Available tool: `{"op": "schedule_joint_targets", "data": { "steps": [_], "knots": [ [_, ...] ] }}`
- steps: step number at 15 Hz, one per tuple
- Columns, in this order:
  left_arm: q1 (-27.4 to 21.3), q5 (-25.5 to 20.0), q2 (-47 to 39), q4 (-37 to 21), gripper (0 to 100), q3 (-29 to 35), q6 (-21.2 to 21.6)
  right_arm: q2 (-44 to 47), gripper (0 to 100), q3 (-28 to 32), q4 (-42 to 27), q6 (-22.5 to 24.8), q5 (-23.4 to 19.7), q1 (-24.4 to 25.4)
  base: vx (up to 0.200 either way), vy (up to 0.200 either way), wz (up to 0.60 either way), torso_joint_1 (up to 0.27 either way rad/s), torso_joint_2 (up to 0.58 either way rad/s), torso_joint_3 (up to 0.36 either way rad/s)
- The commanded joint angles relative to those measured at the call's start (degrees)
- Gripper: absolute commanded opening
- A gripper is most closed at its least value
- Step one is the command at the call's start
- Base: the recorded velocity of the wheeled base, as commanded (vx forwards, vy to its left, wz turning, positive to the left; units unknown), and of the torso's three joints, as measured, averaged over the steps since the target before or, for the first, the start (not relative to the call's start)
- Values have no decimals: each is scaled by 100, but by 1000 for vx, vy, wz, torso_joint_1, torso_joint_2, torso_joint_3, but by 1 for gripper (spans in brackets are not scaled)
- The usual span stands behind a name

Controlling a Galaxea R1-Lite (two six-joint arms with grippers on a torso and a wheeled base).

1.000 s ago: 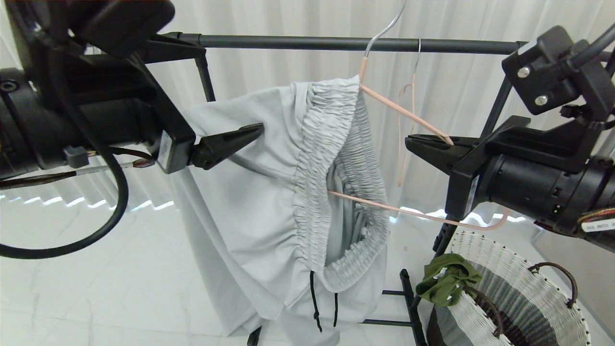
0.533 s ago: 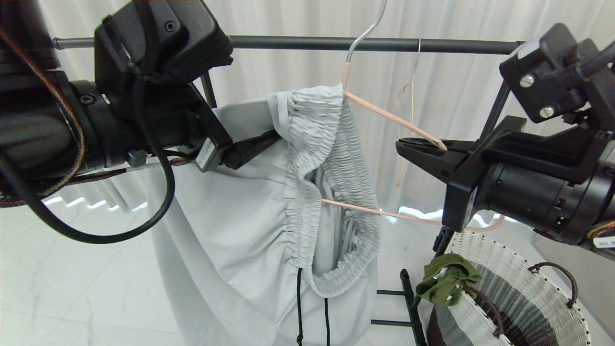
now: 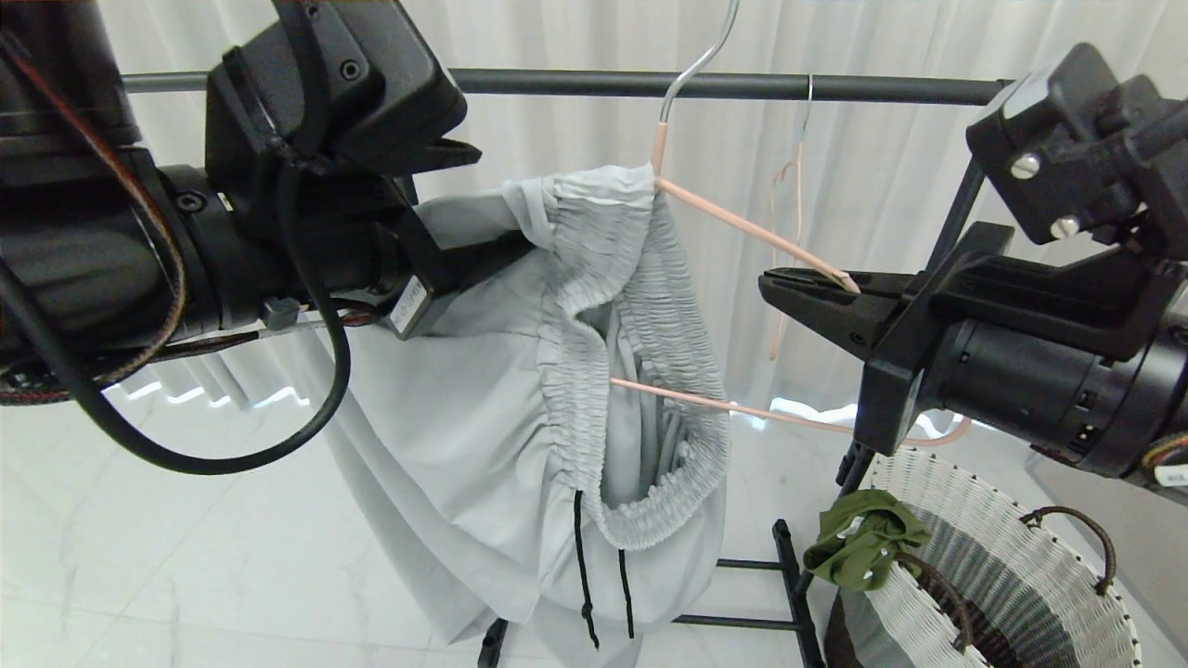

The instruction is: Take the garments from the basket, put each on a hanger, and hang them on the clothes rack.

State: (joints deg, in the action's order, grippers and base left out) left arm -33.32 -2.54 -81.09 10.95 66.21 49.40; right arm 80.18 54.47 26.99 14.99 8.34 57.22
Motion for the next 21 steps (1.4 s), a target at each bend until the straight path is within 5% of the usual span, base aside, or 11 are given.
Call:
{"op": "schedule_joint_targets", "data": {
  "steps": [1,10,11,18,21],
  "knots": [
    [1,-1,-12,4,0,-20,-9,-20,0,2,-1,3,1,-1,0,0,0,0,0,0],
    [1,7,-3,13,0,-108,-18,-37,0,-6,-1,39,19,17,0,0,0,0,0,0],
    [1,16,32,13,0,-178,-18,-46,100,-6,-1,47,36,17,0,0,0,0,0,0],
    [308,412,173,21,0,-442,-53,-354,100,-121,-18,100,45,-335,0,0,0,0,0,0],
    [273,939,85,382,0,-442,-765,-371,100,-261,-18,109,36,-317,0,0,0,0,0,0]
  ]
}}
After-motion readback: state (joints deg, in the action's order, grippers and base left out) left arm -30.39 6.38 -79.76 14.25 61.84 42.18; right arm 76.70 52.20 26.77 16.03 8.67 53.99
